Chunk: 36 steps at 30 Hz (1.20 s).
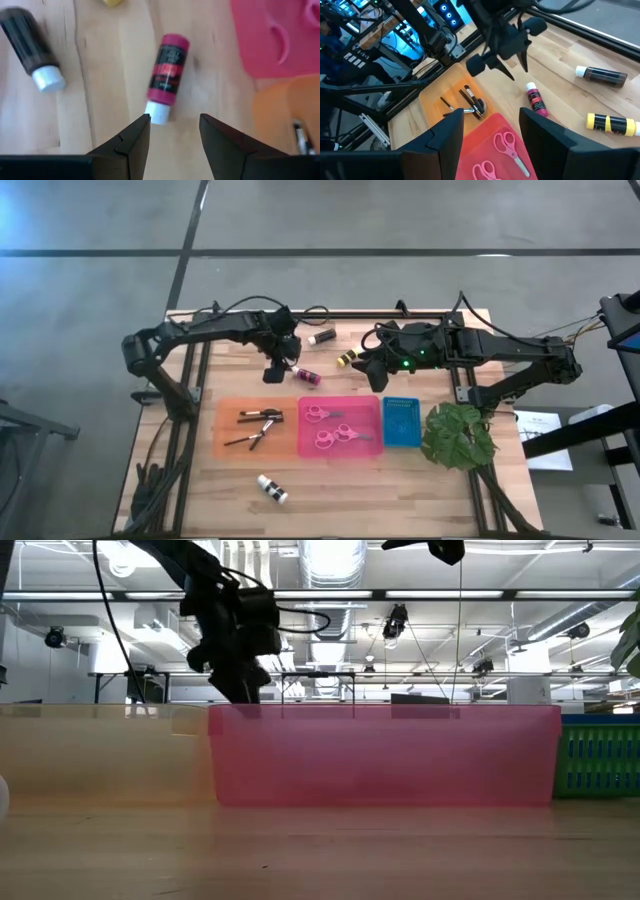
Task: Pick & Place Paint Supplies
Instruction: Put the pink paint bottle into the blue bin
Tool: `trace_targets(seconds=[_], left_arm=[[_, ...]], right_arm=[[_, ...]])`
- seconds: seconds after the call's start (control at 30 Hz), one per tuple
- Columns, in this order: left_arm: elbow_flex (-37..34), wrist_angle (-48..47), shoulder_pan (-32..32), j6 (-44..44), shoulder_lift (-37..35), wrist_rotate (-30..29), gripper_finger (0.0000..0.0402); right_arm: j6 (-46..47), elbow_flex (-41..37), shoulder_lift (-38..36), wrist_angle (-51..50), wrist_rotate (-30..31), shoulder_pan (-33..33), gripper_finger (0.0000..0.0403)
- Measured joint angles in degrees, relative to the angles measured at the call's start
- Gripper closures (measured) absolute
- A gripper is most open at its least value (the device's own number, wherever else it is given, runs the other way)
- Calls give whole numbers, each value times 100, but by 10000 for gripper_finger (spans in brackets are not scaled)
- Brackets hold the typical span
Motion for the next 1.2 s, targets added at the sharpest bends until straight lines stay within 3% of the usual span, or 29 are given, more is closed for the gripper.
trace_targets(seconds=[0.3, 0.9, 1.2], left_arm=[[-434, 469, 17, 87, 339, -147, 224], [-1305, 1937, 189, -228, 344, -255, 224], [-1305, 1864, 219, -234, 422, -103, 224]], right_arm=[[18, 0, 0, -2, -17, 0, 216], [220, 0, 0, -66, -13, 0, 216], [311, 0, 0, -108, -10, 0, 216]])
